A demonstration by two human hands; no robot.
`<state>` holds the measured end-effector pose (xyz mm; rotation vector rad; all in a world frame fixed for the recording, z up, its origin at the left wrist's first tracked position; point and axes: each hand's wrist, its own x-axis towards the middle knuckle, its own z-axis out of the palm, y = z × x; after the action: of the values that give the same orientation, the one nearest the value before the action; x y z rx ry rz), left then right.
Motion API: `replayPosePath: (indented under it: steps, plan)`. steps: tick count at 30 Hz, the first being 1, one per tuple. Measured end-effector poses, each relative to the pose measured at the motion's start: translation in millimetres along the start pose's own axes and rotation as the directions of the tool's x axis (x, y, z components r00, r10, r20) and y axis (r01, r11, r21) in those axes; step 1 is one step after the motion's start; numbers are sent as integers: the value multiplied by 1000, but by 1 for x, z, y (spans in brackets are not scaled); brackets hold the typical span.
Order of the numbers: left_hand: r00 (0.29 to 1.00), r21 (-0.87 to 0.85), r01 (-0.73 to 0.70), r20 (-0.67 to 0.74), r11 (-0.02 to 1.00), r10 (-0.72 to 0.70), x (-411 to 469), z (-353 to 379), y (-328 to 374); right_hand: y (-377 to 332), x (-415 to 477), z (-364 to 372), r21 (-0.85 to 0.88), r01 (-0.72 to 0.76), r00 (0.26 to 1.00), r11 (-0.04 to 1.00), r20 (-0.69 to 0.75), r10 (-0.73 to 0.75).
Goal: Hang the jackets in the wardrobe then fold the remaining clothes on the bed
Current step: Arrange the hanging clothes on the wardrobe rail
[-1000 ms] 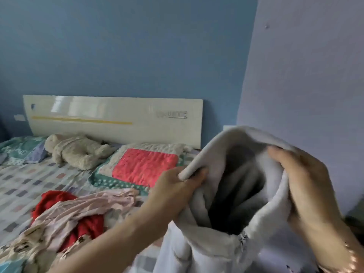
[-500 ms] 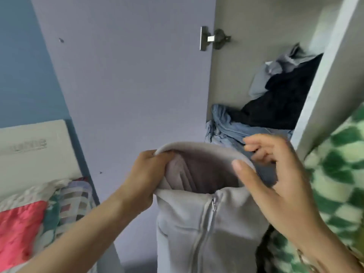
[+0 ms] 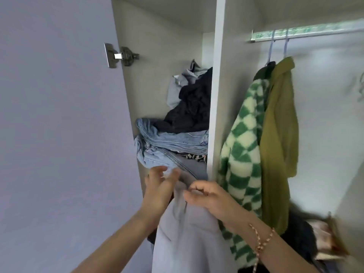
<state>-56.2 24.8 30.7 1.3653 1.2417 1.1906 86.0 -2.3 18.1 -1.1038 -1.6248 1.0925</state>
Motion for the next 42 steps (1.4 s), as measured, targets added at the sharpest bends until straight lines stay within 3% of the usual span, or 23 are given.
replayPosePath:
  steps: [2, 3, 8, 11, 12, 15, 17, 20, 24, 26, 30, 37, 42]
  plan:
    - [955, 200, -235, -136, 951, 264, -24, 13, -14, 9, 1, 5, 193, -68, 989, 979, -115, 91]
    - [955, 199, -249, -111, 948, 274, -34, 19, -20, 11, 0, 7, 255, -103, 980, 961, -140, 142]
    - [997, 181, -53, 58, 982, 43, -31, 28, -56, 32, -8, 10, 299, -157, 964, 941, -160, 212]
    - [987, 320, -5, 154, 947, -47, -26, 24, -66, 39, -8, 8, 335, -155, 967, 929, -139, 211]
    - [981, 308, 11, 180, 951, -69, -27, 24, -67, 43, -7, 8, 326, -157, 970, 932, -127, 207]
    - [957, 63, 129, 253, 990, -141, -27, 29, -65, 46, -5, 7, 374, -215, 967, 902, -48, 251]
    - [946, -61, 168, 289, 984, -143, -27, 34, -68, 47, -6, 5, 360, -287, 951, 888, -3, 309]
    - [945, -137, 161, 309, 977, -112, -32, 40, -76, 49, -9, 2, 125, -420, 907, 899, 66, 415]
    - [928, -166, 196, 350, 966, -128, -40, 44, -85, 57, -14, -1, -109, -546, 825, 831, 104, 556]
    - [922, -149, 199, 363, 969, -134, -44, 43, -87, 62, -13, -2, -72, -544, 830, 836, 101, 548]
    - [936, -26, 116, 338, 993, -101, -44, 38, -94, 64, -11, -3, -200, -509, 861, 837, -115, 496]
    - [939, -178, 98, 344, 979, -31, -57, 43, -92, 51, -23, -9, -137, -378, 917, 916, -190, 350]
    - [949, -179, -43, 299, 983, 96, -60, 45, -99, 48, -29, -6, -68, -343, 921, 937, -222, 321]
